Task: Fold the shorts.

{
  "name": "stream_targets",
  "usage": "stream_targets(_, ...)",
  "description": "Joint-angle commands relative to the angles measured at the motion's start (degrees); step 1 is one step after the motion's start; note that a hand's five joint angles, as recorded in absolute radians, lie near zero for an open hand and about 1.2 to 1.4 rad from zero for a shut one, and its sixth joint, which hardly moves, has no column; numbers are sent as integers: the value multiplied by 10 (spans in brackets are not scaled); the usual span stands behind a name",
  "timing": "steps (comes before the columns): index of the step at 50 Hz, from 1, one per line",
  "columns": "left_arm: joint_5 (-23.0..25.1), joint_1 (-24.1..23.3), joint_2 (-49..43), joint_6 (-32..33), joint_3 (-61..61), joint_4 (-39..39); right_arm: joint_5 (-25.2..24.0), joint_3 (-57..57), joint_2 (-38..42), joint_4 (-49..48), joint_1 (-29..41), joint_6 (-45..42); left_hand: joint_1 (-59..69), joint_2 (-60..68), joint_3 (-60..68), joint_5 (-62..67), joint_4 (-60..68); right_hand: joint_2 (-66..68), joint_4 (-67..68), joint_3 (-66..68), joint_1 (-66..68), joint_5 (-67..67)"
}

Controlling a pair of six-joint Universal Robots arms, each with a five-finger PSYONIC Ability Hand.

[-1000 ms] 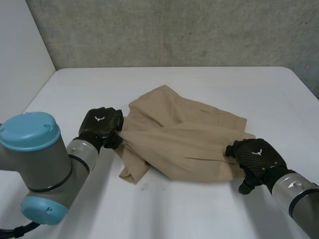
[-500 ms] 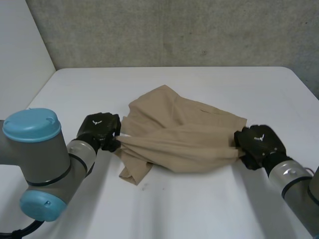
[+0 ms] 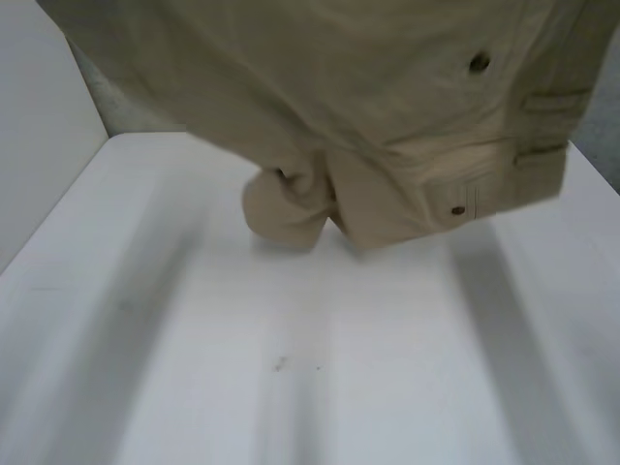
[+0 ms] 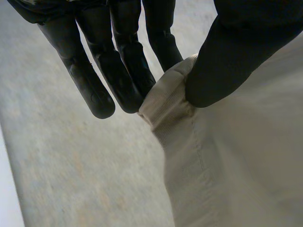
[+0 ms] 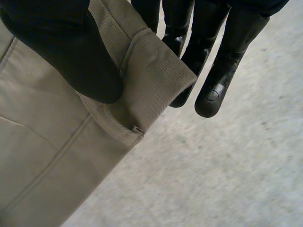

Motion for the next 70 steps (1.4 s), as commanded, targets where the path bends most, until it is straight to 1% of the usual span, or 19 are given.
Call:
stream_targets(1,0,2,-18,1,37,-38,5,-48,23,64,2,-3,136,113,119,148,115,124,118,126,249,141)
stream_targets(7,5,2,-88,2,-13,-35,2,26,111,88,31,-18,136,113,119,148,115,124,118,126,249,141)
stream_targets(13,4,2,-221,3,-28,-23,9,63,187,79,66,-36,136,113,119,148,115,124,118,126,249,141)
stream_targets(17,3,2,-305,3,-9,3,14,60,253,56,68,-36,136,113,119,148,115,124,118,126,249,141)
stream_targets(21,-8,6,-363,3,41,52,41,44,296,-18,70,-35,136,113,119,148,115,124,118,126,249,141)
stream_targets(25,-41,22,-370,3,91,125,93,13,301,-135,70,-33,136,113,119,148,115,124,118,126,249,141)
stream_targets(28,-78,24,-355,4,140,197,110,-11,288,-210,73,-32,136,113,119,148,115,124,118,126,249,141)
stream_targets(29,-84,24,-349,5,151,211,117,-22,269,-270,73,-30,136,113,119,148,115,124,118,126,249,141)
stream_targets(33,-105,25,-295,3,178,261,126,-22,212,-390,74,-25,136,113,119,148,115,124,118,126,249,141)
stream_targets(35,-108,24,-251,1,176,284,130,-17,187,-409,81,-21,136,113,119,148,115,124,118,126,249,141)
stream_targets(37,-108,23,-217,0,162,298,130,-16,180,-405,86,-20,136,113,119,148,115,124,118,126,249,141)
stream_targets(42,-98,22,-189,-3,88,302,127,13,179,-336,97,-20,136,113,119,148,115,124,118,126,249,141)
stream_targets(45,-81,24,-170,-3,8,301,118,50,181,-306,99,-19,136,113,119,148,115,124,118,126,249,141)
stream_targets(50,-55,26,-153,-2,-172,299,102,115,198,-306,99,-19,136,113,119,148,115,124,118,126,249,141)
stream_targets(53,-49,26,-155,-2,-282,299,96,162,238,-298,100,-19,136,113,119,148,115,124,118,126,249,141)
stream_targets(57,-49,26,-170,1,-375,299,95,215,281,-286,104,-21,136,113,119,148,115,124,118,126,249,141)
stream_targets(60,-49,25,-192,3,-412,293,95,244,306,-263,104,-24,136,113,119,148,115,124,118,126,249,141)
stream_targets(64,-49,19,-221,3,-449,262,94,267,307,-216,97,-27,136,113,119,148,115,124,118,126,249,141)
stream_targets(70,-40,16,-207,2,-460,175,89,295,297,-140,96,-28,136,113,119,148,115,124,118,126,249,141)
